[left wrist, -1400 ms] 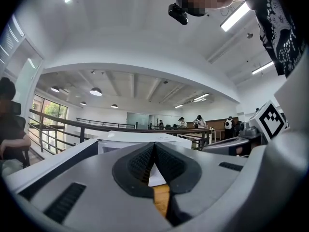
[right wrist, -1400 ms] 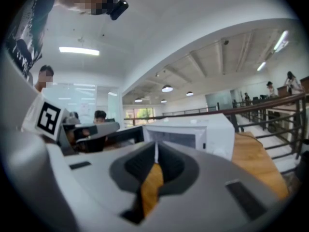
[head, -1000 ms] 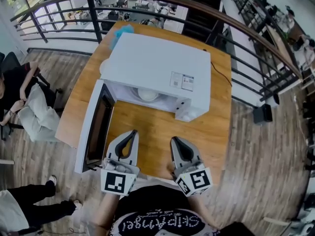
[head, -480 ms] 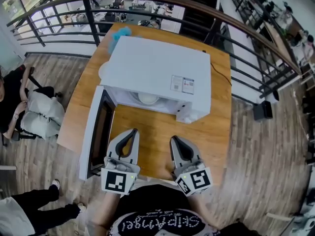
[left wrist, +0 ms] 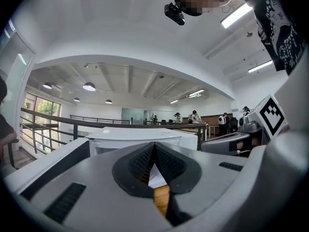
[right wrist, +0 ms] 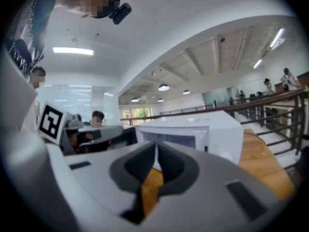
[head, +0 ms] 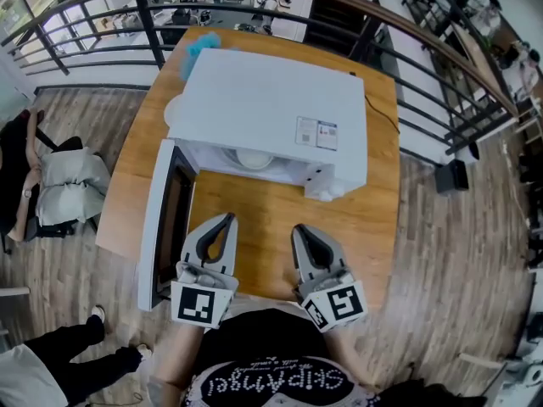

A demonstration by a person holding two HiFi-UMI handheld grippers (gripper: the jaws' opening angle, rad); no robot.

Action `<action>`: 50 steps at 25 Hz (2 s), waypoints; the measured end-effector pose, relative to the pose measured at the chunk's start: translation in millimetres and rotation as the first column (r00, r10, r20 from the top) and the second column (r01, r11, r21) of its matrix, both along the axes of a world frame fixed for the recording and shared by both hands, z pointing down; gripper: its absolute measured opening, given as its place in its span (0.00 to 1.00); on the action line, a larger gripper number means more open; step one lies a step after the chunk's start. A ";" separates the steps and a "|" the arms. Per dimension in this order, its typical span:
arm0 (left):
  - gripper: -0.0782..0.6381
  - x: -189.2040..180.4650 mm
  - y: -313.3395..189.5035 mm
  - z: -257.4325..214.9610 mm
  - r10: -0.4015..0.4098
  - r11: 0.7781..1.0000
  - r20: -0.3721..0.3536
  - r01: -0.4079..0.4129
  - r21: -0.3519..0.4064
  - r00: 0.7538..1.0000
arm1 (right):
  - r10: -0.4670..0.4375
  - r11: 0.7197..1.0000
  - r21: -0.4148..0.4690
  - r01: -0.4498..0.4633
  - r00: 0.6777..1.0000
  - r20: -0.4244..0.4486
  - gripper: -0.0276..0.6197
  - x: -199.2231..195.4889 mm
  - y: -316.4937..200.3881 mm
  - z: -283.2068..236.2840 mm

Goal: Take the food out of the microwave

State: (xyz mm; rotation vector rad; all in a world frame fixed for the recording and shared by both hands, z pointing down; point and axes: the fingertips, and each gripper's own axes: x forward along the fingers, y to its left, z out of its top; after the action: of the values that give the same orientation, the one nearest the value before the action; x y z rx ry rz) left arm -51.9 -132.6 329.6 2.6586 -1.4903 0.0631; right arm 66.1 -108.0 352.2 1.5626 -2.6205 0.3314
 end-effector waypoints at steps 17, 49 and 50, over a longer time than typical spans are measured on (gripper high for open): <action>0.28 25.0 -74.7 59.3 0.143 0.990 0.285 -0.142 -0.026 0.948 | -0.022 1.000 -0.022 0.018 0.977 -0.211 0.21 -3.4 -55.8 38.8; 0.55 23.6 -171.2 202.9 0.466 0.880 0.581 -0.277 -0.387 0.667 | -0.108 0.957 -0.283 -0.066 0.824 -0.556 0.45 -37.2 -171.7 172.9; 0.55 24.7 -170.7 203.3 0.471 0.877 0.580 -0.283 -0.388 0.665 | -0.105 0.955 -0.287 -0.072 0.825 -0.556 0.45 -37.2 -172.4 174.0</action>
State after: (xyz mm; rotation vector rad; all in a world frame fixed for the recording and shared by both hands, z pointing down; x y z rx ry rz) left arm -27.2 -303.3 532.9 2.7801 -0.8650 1.2722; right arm 28.9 -280.4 526.1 1.2848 -2.0141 0.2016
